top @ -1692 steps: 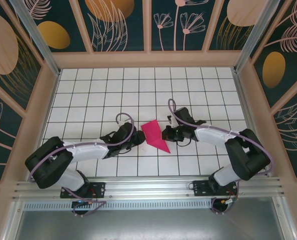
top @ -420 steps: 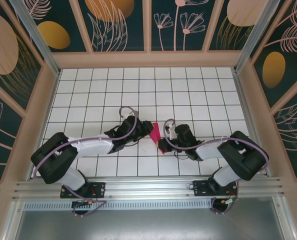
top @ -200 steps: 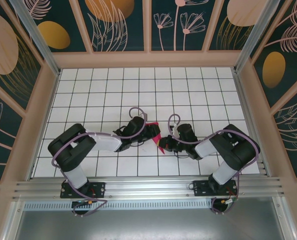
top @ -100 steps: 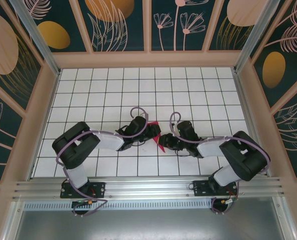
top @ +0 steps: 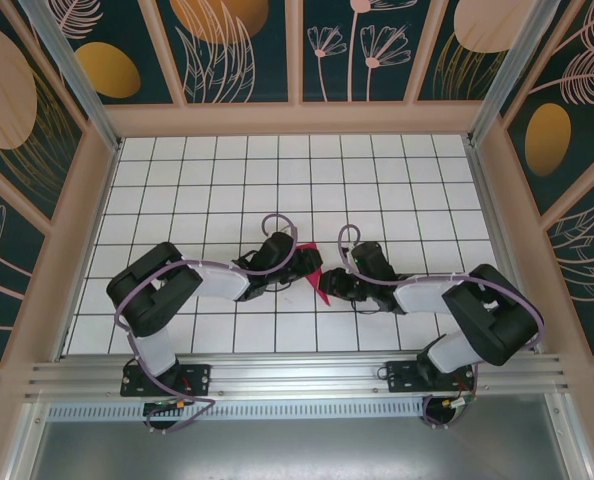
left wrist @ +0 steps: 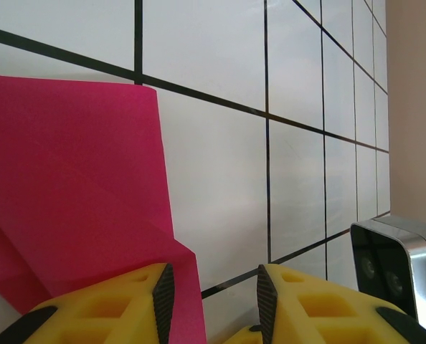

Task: Fold a paper plane with a square sheet of paper (pick it up from the middle)
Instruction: Fold the wing for the fifth time at the center of the table.

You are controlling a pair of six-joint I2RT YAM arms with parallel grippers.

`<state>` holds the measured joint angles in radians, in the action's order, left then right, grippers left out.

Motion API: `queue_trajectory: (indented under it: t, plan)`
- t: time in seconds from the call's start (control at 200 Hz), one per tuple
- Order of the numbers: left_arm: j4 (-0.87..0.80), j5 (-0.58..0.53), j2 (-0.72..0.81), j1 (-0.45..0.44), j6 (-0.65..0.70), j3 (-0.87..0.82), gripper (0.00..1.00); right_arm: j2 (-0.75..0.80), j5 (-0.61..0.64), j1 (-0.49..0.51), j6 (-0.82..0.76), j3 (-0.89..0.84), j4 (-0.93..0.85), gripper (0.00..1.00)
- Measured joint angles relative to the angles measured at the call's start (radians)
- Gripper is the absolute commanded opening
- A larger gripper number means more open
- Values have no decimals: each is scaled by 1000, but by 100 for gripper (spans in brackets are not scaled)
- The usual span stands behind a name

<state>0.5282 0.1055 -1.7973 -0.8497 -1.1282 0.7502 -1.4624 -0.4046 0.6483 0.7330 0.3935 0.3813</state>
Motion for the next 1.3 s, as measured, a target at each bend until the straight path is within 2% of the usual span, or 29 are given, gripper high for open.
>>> queue_trajectory:
  t: [0.175,0.26,0.335,0.495,0.671,0.866,0.996,1.066,1.166,1.226,1.301]
  plan:
    - [-1,0,-5,0,0,2,37,-13,10,2,-22,26,-36,22]
    - [-1,0,-11,0,0,5,37,-16,23,3,-25,34,-53,21]
    - [0,0,-17,0,0,7,37,-22,40,5,-25,38,-61,15]
    - [0,3,-30,0,0,10,37,-24,52,6,-21,39,-71,19]
    - [0,7,-44,0,0,15,37,-33,57,6,-20,43,-76,11]
    - [2,16,-57,0,3,20,37,-35,64,6,-17,46,-83,11]
    - [3,18,-67,2,3,27,37,-34,76,13,-18,64,-116,15]
    - [5,19,-69,2,3,28,36,-22,98,20,-16,69,-137,20]
    - [11,23,-71,3,3,28,36,40,128,14,-18,69,-179,21]
    - [11,23,-71,3,3,28,36,85,138,5,-17,69,-189,20]
    - [12,24,-72,3,3,28,36,126,134,-2,-18,69,-186,11]
